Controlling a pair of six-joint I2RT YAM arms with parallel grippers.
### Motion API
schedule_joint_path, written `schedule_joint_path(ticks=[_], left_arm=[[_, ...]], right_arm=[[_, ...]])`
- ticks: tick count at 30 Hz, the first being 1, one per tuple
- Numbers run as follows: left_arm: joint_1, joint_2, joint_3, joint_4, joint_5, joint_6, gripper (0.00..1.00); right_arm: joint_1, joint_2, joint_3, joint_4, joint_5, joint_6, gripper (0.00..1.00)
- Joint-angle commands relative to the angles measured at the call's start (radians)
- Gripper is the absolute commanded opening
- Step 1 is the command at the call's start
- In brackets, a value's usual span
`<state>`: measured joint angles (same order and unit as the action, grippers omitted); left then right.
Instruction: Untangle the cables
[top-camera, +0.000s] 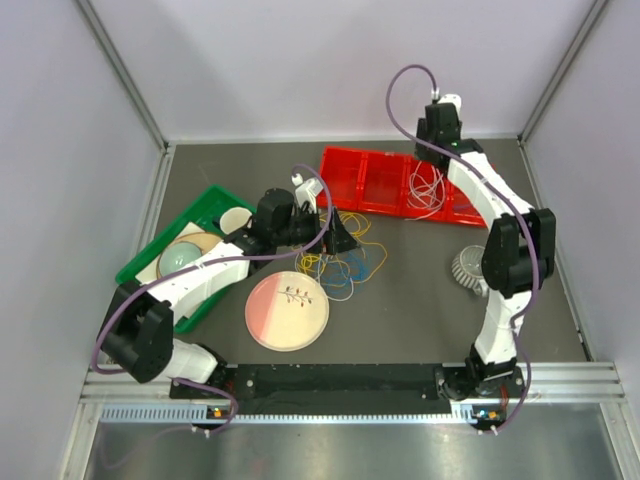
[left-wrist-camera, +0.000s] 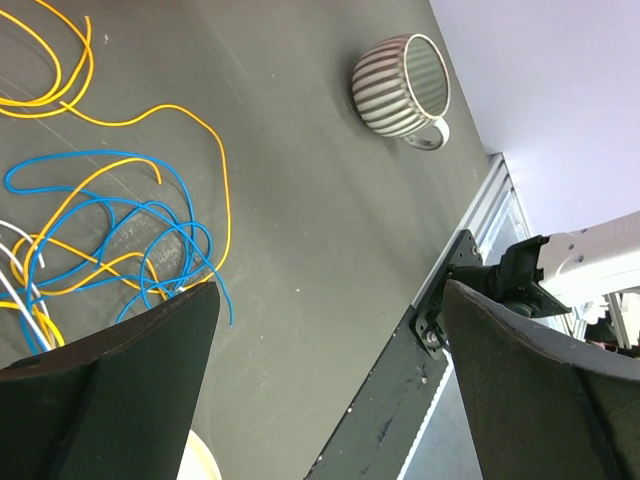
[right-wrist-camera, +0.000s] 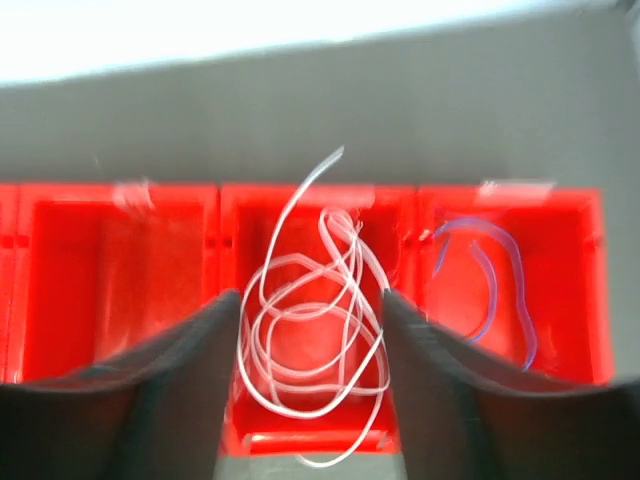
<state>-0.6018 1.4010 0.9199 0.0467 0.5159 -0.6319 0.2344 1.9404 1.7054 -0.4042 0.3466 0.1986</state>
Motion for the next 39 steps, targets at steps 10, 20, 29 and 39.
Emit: schedule_joint_path(ticks=[10, 20, 29, 39], left_arm=[[0.005, -0.025, -0.015, 0.044, 0.019, -0.012, 0.98], [0.004, -0.005, -0.004, 0.044, 0.024, -0.014, 0.97], [0.004, -0.008, -0.01, 0.047, 0.024, -0.018, 0.97], [0.002, -0.03, -0.026, 0.059, 0.024, -0.031, 0.97]], right_arm=[[-0.043, 0.117, 0.094, -0.008, 0.035, -0.036, 0.51], [-0.043, 0.184, 0.132, -0.022, 0.012, -0.022, 0.0], [-0.044, 0.249, 0.122, -0.022, -0.052, 0.015, 0.0], [-0.044, 0.249, 0.114, -0.039, -0.061, 0.015, 0.11]])
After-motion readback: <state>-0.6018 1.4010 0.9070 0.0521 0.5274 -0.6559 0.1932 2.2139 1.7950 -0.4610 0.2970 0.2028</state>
